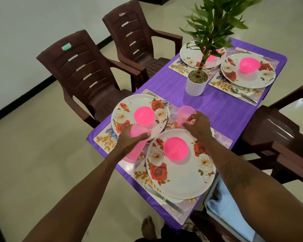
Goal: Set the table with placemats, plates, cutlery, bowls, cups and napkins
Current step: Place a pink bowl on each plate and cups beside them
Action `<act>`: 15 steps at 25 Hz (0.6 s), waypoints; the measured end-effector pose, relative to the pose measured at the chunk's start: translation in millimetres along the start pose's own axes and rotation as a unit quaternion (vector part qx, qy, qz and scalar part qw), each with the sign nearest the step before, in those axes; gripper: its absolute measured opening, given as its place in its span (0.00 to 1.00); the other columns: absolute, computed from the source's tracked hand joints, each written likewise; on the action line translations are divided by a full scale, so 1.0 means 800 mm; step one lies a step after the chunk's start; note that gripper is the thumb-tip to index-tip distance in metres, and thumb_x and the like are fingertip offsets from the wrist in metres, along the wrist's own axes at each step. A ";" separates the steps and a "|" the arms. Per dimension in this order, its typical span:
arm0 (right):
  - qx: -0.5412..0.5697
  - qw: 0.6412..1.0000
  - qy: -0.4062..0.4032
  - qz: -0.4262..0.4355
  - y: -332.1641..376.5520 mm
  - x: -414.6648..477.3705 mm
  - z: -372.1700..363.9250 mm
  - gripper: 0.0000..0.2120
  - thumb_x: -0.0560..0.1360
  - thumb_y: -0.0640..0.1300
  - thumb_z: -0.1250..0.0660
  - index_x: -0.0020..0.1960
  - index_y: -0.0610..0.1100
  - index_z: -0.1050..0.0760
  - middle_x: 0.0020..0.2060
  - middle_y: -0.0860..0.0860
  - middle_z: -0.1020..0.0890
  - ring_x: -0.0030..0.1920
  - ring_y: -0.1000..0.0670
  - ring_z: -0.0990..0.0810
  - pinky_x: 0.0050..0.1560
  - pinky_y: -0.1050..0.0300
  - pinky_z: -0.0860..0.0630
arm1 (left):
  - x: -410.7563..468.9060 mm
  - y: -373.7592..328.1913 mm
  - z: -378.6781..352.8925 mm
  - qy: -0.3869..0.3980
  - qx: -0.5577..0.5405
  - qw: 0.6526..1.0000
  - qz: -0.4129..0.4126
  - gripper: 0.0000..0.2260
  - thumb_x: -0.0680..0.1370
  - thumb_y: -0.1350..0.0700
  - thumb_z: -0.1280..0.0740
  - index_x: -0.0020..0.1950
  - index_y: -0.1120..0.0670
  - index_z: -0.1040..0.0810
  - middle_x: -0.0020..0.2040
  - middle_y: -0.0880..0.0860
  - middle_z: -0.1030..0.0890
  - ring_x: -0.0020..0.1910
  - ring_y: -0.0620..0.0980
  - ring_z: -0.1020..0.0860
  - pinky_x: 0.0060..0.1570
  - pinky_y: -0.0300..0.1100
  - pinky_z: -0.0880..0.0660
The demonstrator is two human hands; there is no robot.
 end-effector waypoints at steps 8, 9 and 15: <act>-0.028 0.999 0.015 0.033 0.017 -0.005 0.008 0.23 0.67 0.61 0.20 0.57 0.51 0.17 0.78 0.46 0.32 0.74 0.42 0.30 0.69 0.42 0.29 | 0.008 -0.012 0.000 0.018 0.028 0.999 -0.031 0.34 0.63 0.30 0.23 0.62 0.42 0.27 0.54 0.46 0.20 0.53 0.50 0.19 0.50 0.51 0.17; -0.004 0.998 -0.017 0.055 0.026 -0.008 0.010 0.20 0.70 0.60 0.22 0.56 0.50 0.16 0.77 0.47 0.29 0.73 0.45 0.29 0.69 0.43 0.30 | 0.009 -0.016 -0.002 0.018 0.040 0.998 -0.035 0.35 0.63 0.30 0.22 0.63 0.43 0.27 0.54 0.46 0.20 0.53 0.50 0.19 0.49 0.51 0.17; 0.175 0.964 0.099 0.172 0.123 -0.017 0.003 0.15 0.80 0.49 0.29 0.38 0.41 0.17 0.29 0.54 0.20 0.32 0.60 0.24 0.39 0.54 0.26 | 0.028 -0.063 -0.016 -0.028 0.105 0.992 -0.064 0.48 0.60 0.28 0.22 0.74 0.48 0.31 0.63 0.46 0.25 0.57 0.51 0.24 0.48 0.43 0.22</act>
Point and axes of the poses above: each hand's wrist, its own x-axis towards the middle knuckle, its own z-axis out of the back of the hand, y = z × x, the point moved 2 cm from there along x, towards the middle knuckle
